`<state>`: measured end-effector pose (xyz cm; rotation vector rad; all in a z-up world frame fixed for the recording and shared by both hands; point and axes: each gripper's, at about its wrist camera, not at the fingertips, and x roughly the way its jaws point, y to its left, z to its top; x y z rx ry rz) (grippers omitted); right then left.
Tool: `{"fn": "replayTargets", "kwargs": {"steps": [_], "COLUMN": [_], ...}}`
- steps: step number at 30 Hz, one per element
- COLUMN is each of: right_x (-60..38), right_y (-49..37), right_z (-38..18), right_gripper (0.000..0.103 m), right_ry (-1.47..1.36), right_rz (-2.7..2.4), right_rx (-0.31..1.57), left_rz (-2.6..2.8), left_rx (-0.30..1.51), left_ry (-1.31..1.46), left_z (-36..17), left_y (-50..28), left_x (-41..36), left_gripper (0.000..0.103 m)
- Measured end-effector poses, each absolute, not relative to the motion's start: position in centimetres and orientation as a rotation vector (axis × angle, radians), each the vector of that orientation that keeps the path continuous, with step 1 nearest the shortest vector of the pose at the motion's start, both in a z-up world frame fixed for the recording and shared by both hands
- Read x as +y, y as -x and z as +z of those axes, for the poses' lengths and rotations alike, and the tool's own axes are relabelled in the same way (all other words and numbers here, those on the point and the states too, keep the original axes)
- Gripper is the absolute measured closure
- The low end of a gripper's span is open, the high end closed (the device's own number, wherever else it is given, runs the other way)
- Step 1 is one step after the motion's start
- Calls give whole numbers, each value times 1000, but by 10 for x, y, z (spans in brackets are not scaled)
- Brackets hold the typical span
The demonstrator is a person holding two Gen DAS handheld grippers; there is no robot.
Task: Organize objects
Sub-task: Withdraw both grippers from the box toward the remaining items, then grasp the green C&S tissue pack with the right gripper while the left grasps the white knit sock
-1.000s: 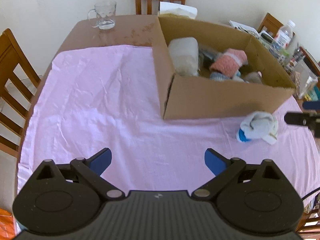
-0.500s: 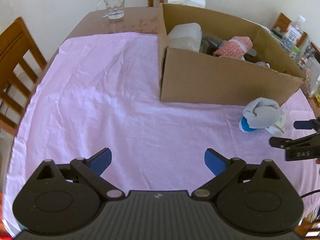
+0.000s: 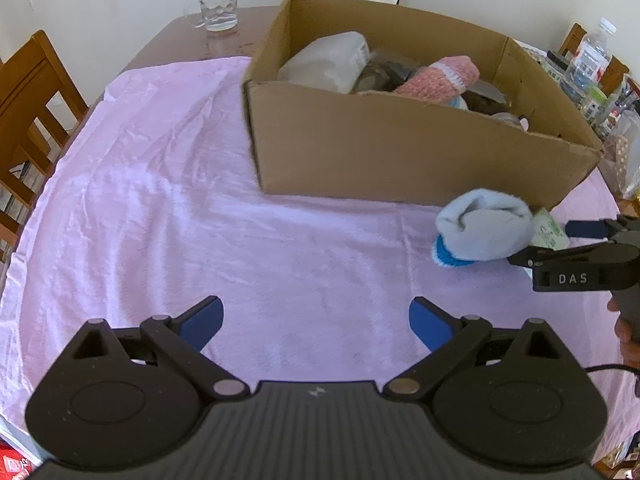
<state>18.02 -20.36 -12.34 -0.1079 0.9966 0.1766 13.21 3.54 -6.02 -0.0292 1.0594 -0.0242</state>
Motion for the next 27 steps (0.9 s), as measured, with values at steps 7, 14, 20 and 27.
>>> {"fn": "replayTargets", "kwargs": {"steps": [7,14,20,27], "right_x": [-225,-227,-228,-228], "right_y": [-175,-178,-178,-178], "right_z": [-124,-124,-124,-124], "right_gripper": [0,0,0,0], "right_ry": [111,139,155,157], "right_rz": [188,243,276,280], "right_rx": [990,983,982,980], "left_rz": [-68,-90,-69,-98], "left_rx": [1016,973,1014,1052], "left_ry": [60,12,4,23], "left_z": [-42,-37,-54,-59], "left_y": [-149,-178,-184,-161], "left_x": [8,-31,-37,-31], "left_gripper": [4,4,4,3]}}
